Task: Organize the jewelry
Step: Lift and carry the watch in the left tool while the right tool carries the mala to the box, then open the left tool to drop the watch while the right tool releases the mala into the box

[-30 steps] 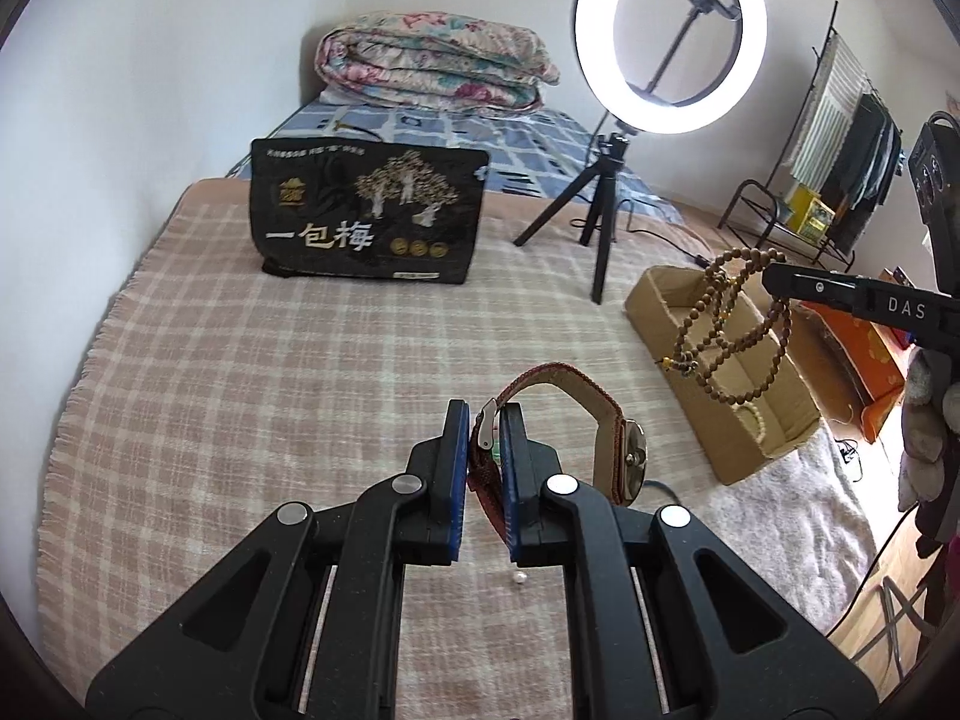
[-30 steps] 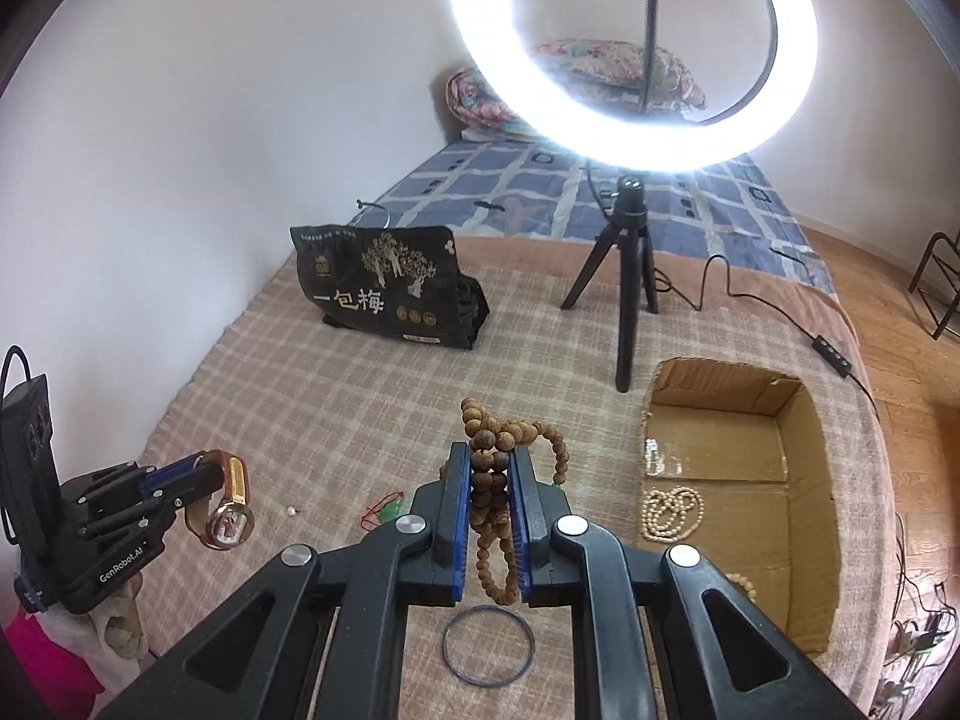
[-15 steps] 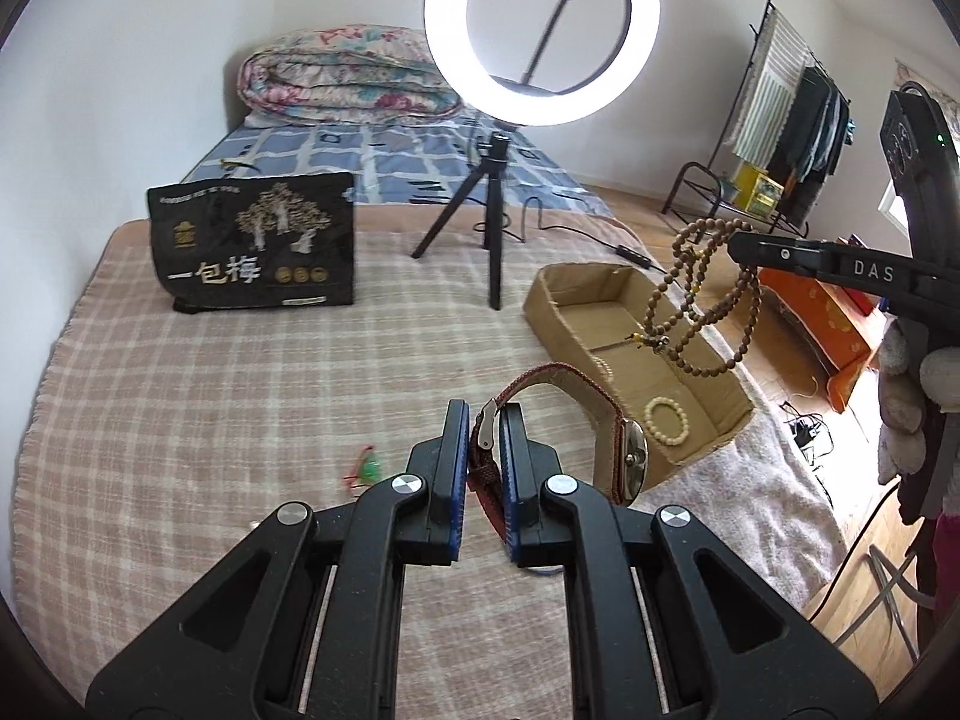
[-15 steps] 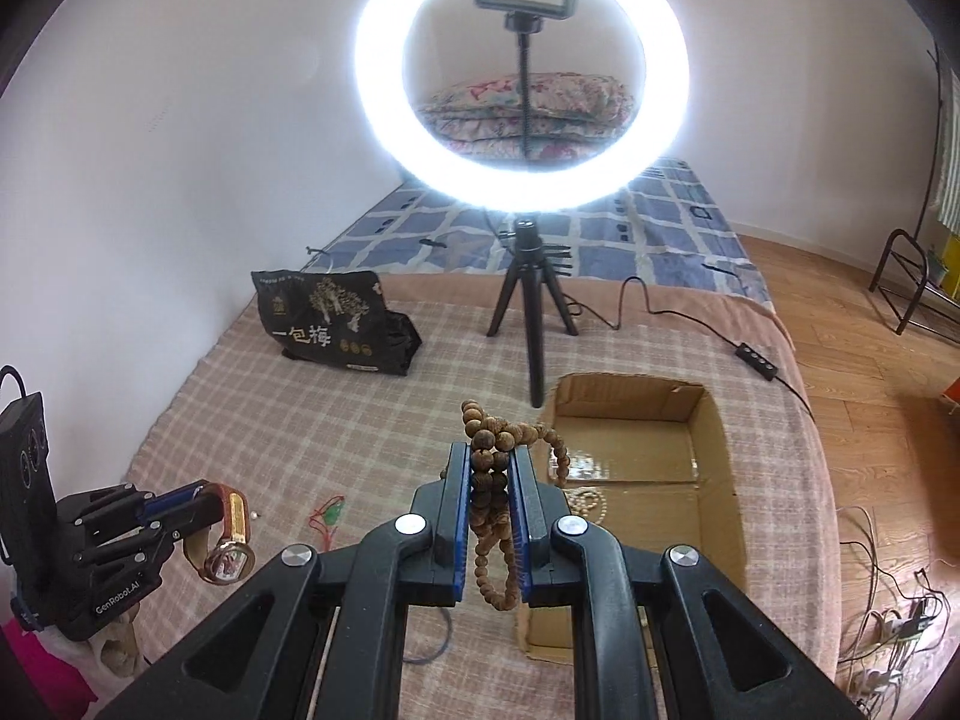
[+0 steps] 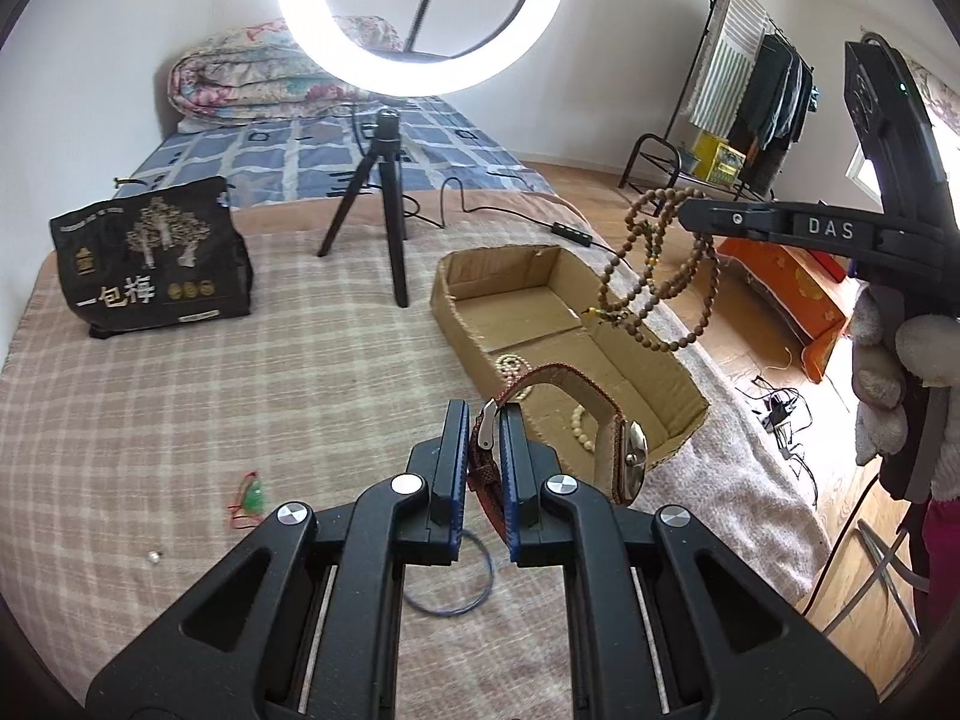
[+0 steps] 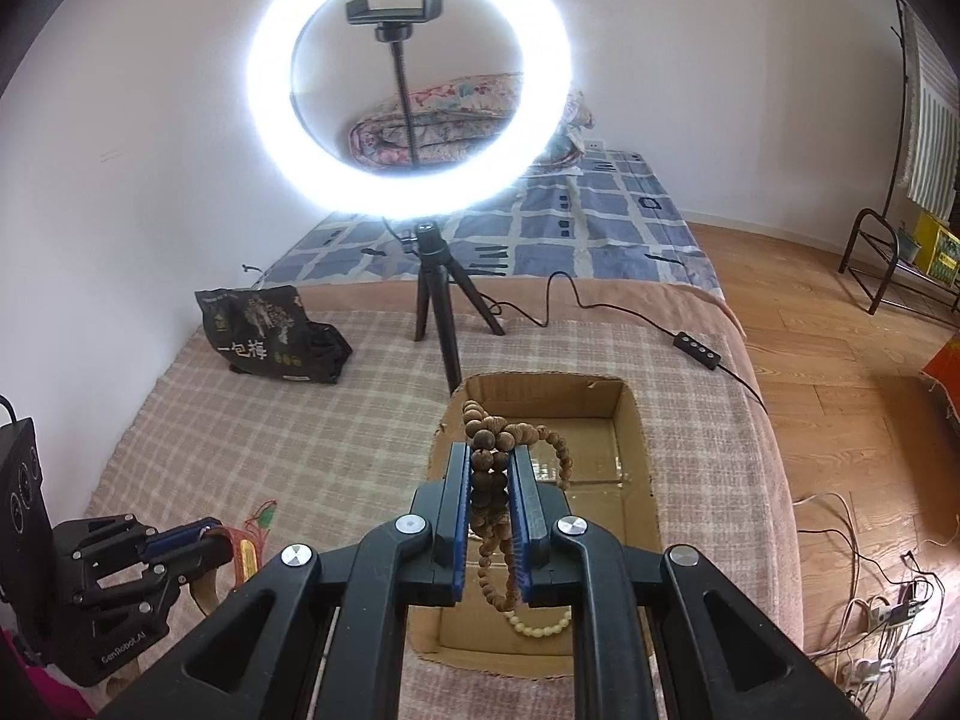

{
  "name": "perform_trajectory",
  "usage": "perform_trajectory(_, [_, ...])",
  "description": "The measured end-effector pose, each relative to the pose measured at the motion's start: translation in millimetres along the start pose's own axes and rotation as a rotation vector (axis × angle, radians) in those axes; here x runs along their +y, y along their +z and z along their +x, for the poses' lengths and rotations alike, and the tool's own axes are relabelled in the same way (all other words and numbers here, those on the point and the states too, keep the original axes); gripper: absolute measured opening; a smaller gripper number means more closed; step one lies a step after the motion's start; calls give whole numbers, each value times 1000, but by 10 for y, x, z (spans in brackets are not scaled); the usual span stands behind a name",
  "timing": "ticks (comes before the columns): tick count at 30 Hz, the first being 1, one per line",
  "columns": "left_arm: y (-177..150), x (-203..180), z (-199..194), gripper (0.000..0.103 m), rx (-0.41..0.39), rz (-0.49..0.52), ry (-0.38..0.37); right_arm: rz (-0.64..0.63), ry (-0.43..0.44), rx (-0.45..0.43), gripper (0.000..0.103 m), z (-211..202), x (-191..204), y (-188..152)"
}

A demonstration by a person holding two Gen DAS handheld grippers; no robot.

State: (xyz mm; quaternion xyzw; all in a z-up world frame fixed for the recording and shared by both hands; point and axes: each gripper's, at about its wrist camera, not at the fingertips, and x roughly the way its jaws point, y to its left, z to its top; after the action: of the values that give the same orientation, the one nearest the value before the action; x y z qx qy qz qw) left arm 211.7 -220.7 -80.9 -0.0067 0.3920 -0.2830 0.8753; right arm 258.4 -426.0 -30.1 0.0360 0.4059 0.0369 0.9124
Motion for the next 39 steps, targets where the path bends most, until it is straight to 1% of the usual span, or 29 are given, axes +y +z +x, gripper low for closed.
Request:
perform_trajectory(7, [81, -229, 266, 8, 17, 21, -33, 10, -15, 8, 10, 166, -196, 53])
perform_trajectory(14, [133, -417, 504, 8, 26, 53, -36, 32, -25, 24, 10, 403, -398, 92])
perform_trajectory(21, [159, -478, 673, 8, 34, 54, -27, 49, -24, 41, 10, 612, -525, 100])
perform_trajectory(29, [171, -528, 786, 8, 42, 51, -22, 59, -17, 61, 10, 826, -575, 99])
perform_trajectory(39, [157, -628, 825, 10, 43, 86, -30, 64, -1, 83, 12, 944, -600, 80])
